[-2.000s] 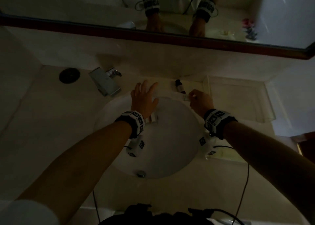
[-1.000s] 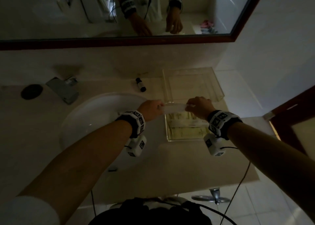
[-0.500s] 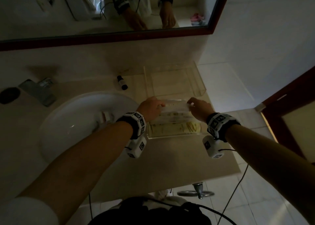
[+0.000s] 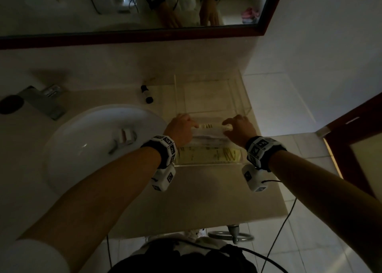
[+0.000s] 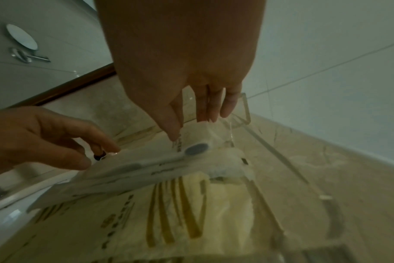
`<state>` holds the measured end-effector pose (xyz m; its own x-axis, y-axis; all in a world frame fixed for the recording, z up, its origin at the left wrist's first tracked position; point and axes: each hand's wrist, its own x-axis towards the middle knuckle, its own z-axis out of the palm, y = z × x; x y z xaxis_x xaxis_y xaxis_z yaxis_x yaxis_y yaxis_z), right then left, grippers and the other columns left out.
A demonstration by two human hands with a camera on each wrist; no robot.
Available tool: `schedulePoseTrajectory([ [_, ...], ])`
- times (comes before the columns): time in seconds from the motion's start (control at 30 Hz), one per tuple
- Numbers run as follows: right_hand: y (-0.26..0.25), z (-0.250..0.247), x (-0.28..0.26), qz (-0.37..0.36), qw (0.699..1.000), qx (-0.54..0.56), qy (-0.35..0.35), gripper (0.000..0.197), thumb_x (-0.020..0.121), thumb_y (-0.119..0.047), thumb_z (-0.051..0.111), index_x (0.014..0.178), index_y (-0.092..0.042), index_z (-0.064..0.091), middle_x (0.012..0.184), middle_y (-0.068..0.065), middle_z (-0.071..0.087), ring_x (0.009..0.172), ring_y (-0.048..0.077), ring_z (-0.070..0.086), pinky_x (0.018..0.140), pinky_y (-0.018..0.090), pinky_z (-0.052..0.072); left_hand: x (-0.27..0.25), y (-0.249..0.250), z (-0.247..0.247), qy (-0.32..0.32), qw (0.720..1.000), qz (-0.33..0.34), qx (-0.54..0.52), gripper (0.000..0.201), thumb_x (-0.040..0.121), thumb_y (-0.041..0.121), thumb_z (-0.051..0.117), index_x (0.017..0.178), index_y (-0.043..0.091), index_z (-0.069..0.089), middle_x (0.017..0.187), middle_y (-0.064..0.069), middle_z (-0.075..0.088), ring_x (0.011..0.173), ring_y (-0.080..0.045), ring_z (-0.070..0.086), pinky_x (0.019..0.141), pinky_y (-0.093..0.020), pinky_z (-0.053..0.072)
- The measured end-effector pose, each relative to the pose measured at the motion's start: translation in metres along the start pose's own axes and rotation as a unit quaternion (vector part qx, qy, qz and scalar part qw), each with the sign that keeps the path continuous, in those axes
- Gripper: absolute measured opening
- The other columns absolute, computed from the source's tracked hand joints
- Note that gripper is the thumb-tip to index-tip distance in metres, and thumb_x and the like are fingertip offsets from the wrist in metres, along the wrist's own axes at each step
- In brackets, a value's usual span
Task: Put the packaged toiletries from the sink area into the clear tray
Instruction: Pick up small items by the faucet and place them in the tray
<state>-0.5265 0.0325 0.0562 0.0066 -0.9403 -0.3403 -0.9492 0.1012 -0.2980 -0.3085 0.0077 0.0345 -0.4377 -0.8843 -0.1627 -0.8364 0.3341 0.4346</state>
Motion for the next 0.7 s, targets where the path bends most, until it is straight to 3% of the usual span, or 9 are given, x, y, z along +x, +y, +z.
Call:
schedulePoseTrajectory([
  [0.13,-0.002,-0.002,0.001,-0.058,0.998,-0.019,0.015,0.036,0.091,-0.024,0.059,0.126,-0.025,0.057,0.128,0.01,0.048,0.122,0.029,0.041,0.1,0.041,0.041,0.001,0.002,0.0,-0.048,0.999,0.013,0.008,0.036,0.089,0.009,0.053,0.122,0.016,0.062,0.12,-0.008,0.05,0.118,-0.024,0.043,0.093,-0.035,0.042],
  [0.33,-0.01,0.002,-0.001,-0.074,0.993,-0.054,-0.074,0.043,0.089,-0.028,0.06,0.131,-0.032,0.054,0.128,0.011,0.045,0.118,0.031,0.042,0.098,0.042,0.042,-0.002,0.001,-0.003,-0.136,0.99,-0.005,0.047,0.048,0.09,0.018,0.051,0.138,0.021,0.048,0.121,-0.008,0.041,0.116,-0.023,0.039,0.096,-0.037,0.042],
  [0.53,-0.013,0.006,-0.004,-0.097,0.991,-0.089,-0.036,0.053,0.087,-0.025,0.063,0.136,-0.031,0.047,0.132,0.009,0.036,0.124,0.029,0.034,0.099,0.04,0.043,-0.003,0.001,-0.007,-0.148,0.987,0.003,0.066,0.05,0.091,0.024,0.051,0.14,0.025,0.044,0.12,-0.007,0.039,0.114,-0.024,0.039,0.093,-0.038,0.043],
  [0.7,-0.017,0.002,-0.005,-0.083,0.99,-0.074,-0.084,0.045,0.087,-0.028,0.064,0.13,-0.036,0.05,0.125,0.009,0.043,0.118,0.029,0.041,0.097,0.04,0.043,-0.006,0.001,-0.006,-0.138,0.989,0.003,0.05,0.05,0.089,0.025,0.054,0.138,0.025,0.045,0.129,-0.008,0.039,0.125,-0.027,0.036,0.101,-0.041,0.04],
])
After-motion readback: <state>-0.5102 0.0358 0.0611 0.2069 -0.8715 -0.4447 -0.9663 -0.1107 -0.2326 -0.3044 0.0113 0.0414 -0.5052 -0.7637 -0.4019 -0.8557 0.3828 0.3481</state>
